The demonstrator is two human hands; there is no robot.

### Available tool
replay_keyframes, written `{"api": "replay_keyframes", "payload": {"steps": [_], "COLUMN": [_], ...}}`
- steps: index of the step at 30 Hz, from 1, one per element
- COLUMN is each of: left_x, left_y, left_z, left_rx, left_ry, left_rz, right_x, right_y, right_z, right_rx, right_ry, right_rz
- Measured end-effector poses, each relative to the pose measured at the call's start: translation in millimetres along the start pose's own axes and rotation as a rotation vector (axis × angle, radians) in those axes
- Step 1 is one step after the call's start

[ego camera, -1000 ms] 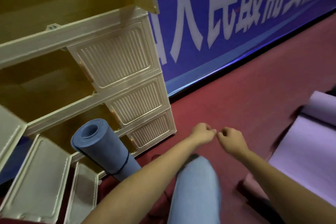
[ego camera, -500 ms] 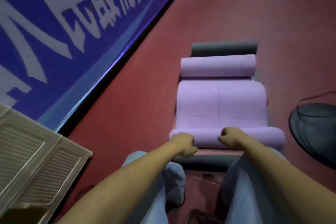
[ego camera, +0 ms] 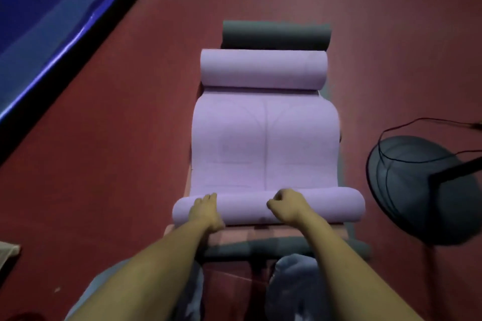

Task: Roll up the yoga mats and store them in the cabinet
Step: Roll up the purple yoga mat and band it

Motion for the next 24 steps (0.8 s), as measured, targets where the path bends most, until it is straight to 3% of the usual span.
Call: {"api": "replay_keyframes", "payload": {"steps": [3, 8, 12, 18, 24], "left_x": [27, 34, 26, -12, -95], "left_y": [-2, -13, -38, -68, -103], "left_z": [-22, -7, -1, -11, 36], "left_rx": [0.106, 0.230, 0.399, 0.377, 0.588], "left_ry": [0.082, 0.029, -0.013, 0.158, -0.041], "left_rz": [0.028, 0.108, 0.029, -0.128, -0.255], "right_x": [16, 21, 16, 3, -39], "right_y": [3, 11, 6, 13, 22], "right_z": [-8, -5, -7, -5, 17], "right_rx": [0.057, 0.097, 0.063, 0.014, -0.312], "right_ry": [0.046, 0.049, 0.082, 0.053, -0.150], "right_rz": [0.018, 0.045, 0.044, 0.129, 0.207]}}
Point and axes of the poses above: each hand's wrist, its own x-axis towards the middle knuckle, its own z-axis out of the back of the hand, y = z × x, the point moved 9 cm from there along x, towards the middle knuckle, and after that the axes turned 13 degrees about y, right-handed, at the moved point
